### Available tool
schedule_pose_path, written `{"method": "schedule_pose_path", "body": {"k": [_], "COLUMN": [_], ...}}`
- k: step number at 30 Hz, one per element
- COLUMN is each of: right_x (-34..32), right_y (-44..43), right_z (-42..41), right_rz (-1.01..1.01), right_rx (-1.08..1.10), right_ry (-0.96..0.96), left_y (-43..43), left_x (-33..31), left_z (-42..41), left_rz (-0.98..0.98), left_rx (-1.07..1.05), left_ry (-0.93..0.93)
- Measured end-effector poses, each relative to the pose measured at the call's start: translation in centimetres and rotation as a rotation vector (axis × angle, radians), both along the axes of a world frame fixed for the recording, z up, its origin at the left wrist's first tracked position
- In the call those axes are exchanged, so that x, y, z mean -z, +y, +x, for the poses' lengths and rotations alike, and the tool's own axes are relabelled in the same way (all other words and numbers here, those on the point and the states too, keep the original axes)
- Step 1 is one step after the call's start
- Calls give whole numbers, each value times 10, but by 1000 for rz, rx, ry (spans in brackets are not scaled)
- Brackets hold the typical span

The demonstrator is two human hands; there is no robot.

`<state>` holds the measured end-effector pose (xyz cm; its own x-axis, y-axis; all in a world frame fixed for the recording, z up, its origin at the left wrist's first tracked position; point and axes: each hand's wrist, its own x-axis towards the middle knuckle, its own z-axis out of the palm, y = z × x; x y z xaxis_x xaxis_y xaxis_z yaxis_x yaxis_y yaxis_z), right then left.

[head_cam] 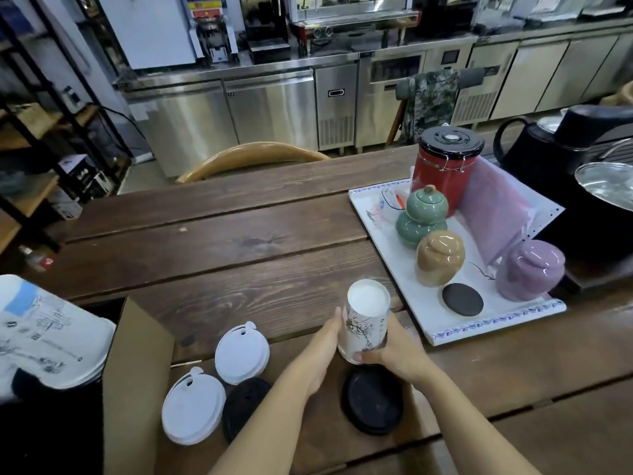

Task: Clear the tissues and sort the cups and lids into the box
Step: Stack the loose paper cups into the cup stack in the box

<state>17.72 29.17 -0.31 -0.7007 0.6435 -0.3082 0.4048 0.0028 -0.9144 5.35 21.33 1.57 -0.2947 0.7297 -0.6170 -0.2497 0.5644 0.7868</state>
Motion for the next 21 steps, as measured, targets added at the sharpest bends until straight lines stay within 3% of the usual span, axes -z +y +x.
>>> {"method": "schedule_pose_path", "body": {"k": [8, 21], "right_x": [-33, -158], "right_y": [-10, -85], "right_z": [-24, -135], "right_rz": [42, 177], "right_rx": [15, -164], "right_ry": [148, 388], "left_y": [-17, -122], "left_x": [-24, -176], "left_z": [-18, -99], "left_rz": [95, 430], "left_rx": [-105, -463], "left_ry": [56, 405]}}
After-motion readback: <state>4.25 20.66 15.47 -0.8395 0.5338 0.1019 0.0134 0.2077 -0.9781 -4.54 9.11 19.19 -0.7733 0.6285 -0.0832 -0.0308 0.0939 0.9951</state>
